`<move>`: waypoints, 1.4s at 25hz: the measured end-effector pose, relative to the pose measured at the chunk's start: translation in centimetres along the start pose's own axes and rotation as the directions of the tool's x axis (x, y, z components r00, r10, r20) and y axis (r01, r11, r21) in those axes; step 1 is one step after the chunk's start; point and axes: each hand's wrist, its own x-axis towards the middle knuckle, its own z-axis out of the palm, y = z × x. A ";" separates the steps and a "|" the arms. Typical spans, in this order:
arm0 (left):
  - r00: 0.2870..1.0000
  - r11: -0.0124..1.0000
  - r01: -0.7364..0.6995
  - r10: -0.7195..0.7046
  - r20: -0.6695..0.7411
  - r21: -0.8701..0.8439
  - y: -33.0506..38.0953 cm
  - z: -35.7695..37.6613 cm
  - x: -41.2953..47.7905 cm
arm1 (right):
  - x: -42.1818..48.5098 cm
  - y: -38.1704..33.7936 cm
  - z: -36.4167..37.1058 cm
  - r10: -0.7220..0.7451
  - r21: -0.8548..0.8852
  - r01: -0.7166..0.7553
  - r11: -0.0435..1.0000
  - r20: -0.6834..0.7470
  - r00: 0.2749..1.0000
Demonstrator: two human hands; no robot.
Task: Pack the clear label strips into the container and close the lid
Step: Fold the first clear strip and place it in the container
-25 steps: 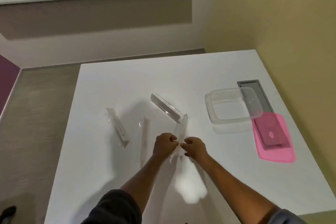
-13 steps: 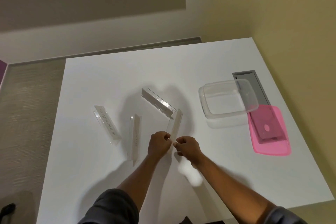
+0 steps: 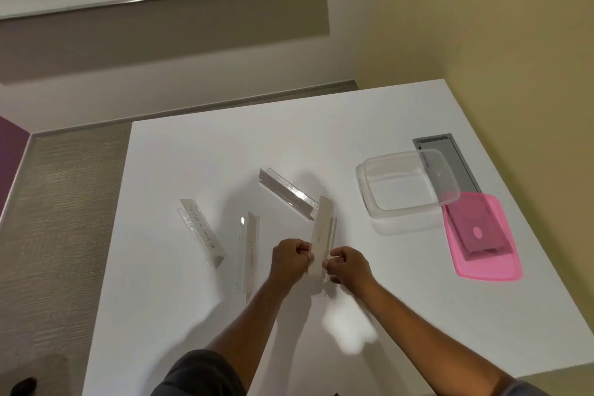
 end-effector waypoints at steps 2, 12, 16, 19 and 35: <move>0.999 0.992 0.050 -0.051 -0.006 -0.116 0.6 -0.1 -0.3 | -0.2 -0.1 -0.2 -0.023 0.005 0.023 1.000 0.014 1.000; 0.988 0.827 0.153 -0.121 0.094 -0.542 4.2 -0.7 -1.5 | -1.6 -3.4 -2.9 -0.166 0.019 0.165 0.986 0.085 0.982; 0.997 0.855 0.078 -0.056 0.059 -0.512 5.2 -0.7 -1.3 | -2.1 -4.9 -4.7 -0.229 -0.152 0.236 0.960 0.066 0.971; 0.999 0.924 -0.032 0.026 -0.021 -0.382 6.2 -1.1 -0.6 | -2.2 -5.9 -6.8 -0.253 -0.240 0.264 0.934 0.075 0.964; 0.815 0.504 -0.558 0.484 0.319 0.659 16.4 -4.1 6.0 | 1.1 -10.3 -20.2 -0.288 -0.598 0.371 0.711 0.233 0.929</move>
